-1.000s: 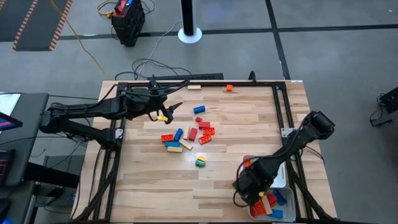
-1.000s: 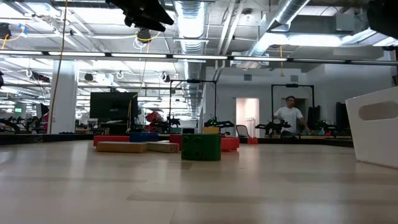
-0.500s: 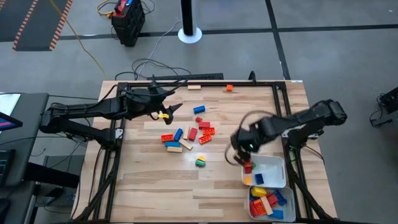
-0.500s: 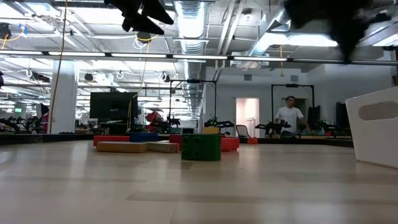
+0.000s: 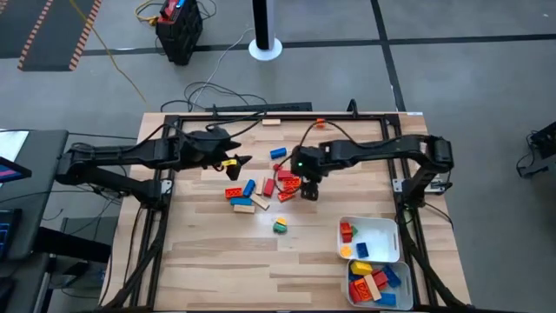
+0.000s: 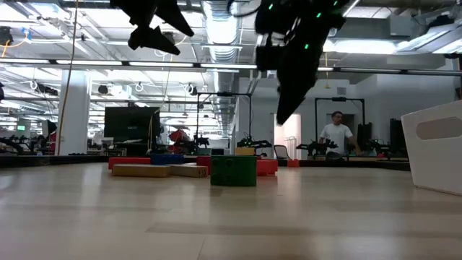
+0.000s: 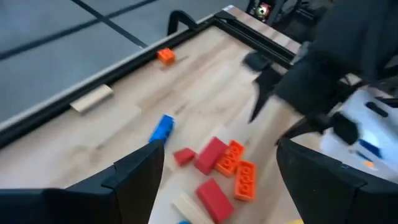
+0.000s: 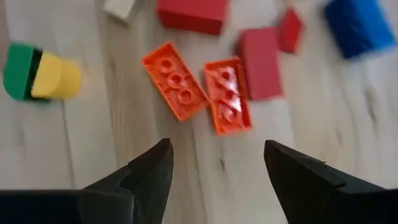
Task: Sort blocks by size
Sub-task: Put the big orange game piece into the gray bin
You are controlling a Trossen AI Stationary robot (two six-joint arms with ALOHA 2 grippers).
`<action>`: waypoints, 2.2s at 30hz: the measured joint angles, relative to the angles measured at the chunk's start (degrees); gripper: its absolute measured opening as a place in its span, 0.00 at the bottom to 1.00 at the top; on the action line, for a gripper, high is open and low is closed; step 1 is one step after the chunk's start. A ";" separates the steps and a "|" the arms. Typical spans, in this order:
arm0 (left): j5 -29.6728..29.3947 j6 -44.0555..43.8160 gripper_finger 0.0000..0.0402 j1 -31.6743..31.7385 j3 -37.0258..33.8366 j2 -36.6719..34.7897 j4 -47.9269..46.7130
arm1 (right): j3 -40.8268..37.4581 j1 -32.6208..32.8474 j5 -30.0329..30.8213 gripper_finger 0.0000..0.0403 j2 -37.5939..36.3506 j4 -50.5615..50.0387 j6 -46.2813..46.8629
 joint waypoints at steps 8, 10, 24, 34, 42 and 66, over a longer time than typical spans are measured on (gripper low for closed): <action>0.04 -3.37 0.75 -3.90 0.00 0.00 -0.46 | 0.00 -1.59 -1.48 0.76 6.59 2.36 -12.90; -0.03 -4.59 0.75 -4.38 0.00 0.00 -1.36 | 0.00 -2.02 -0.75 0.77 7.47 2.80 -14.05; -0.23 -8.51 0.75 -5.02 0.00 0.02 -6.98 | 0.00 -2.46 -0.28 0.71 13.79 8.22 -18.51; -0.18 -4.10 0.75 -4.71 0.00 0.04 -7.06 | 0.02 -2.43 -0.23 0.39 13.36 3.82 -12.37; -1.33 4.56 0.75 -2.48 0.00 0.07 -5.62 | 0.00 -0.83 -0.95 0.39 9.94 -9.54 -0.09; -3.64 31.52 0.75 2.65 0.02 0.11 7.18 | 0.00 30.39 -2.09 0.39 -14.96 -25.66 57.14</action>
